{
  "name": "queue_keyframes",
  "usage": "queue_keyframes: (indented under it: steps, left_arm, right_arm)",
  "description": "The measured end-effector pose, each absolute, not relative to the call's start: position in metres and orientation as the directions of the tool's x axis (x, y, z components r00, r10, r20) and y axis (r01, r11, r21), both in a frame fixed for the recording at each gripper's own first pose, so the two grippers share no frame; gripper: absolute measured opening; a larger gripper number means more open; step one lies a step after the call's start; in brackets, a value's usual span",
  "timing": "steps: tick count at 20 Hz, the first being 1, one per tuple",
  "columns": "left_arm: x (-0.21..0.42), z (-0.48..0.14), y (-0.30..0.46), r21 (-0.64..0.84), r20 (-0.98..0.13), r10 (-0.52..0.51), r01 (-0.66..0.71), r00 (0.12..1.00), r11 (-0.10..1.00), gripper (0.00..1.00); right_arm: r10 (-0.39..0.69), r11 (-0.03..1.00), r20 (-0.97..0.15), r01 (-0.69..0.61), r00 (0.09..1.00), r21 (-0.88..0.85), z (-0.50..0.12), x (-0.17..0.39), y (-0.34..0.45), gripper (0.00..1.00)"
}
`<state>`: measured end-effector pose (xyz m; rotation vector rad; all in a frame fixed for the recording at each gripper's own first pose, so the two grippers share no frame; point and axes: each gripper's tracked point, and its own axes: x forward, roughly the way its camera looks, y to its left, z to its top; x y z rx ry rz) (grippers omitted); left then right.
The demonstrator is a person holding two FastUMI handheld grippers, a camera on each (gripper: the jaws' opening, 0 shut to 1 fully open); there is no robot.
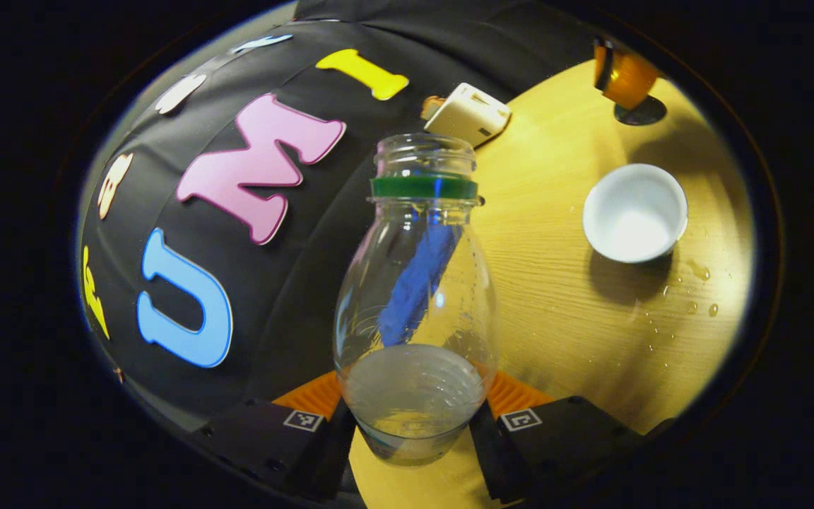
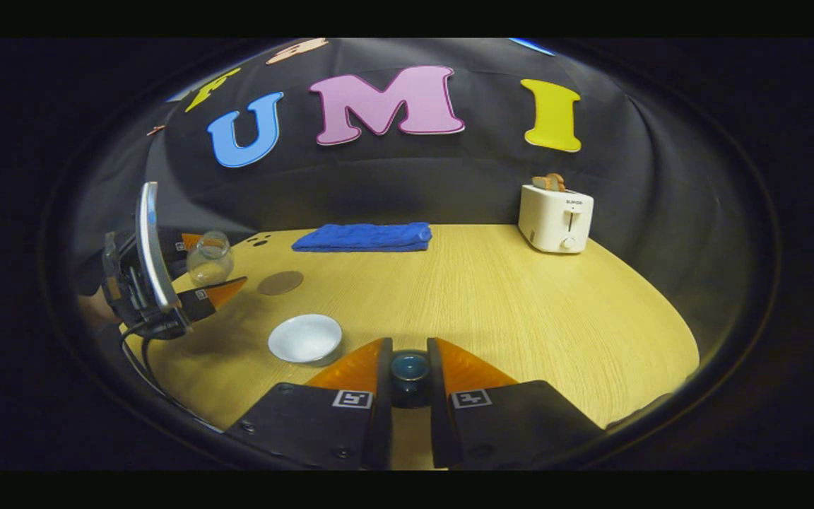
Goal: Open the teacup lid with one hand, grasp the water bottle and pour water into the teacup with the other hand; after pouring, place the water bottle on the coaster and then close the teacup lid.
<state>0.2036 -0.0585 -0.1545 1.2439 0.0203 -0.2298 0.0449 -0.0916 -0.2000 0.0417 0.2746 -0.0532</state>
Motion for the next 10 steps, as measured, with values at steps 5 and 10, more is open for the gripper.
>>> queue_keyframes:
  steps: [5,10]
  left_arm:
    - [0.203,-0.171,-0.078,0.959,-0.183,-0.203,0.22,0.962,0.178,0.76]
    - [0.214,-0.182,-0.084,0.972,-0.217,-0.217,0.232,0.952,0.042,0.76]
  right_arm:
    - [-0.044,0.998,-0.261,0.053,0.964,0.028,-0.204,0.044,-0.091,0.26]
    - [-0.058,0.997,-0.268,0.07,0.962,0.035,-0.212,0.038,-0.097,0.21]
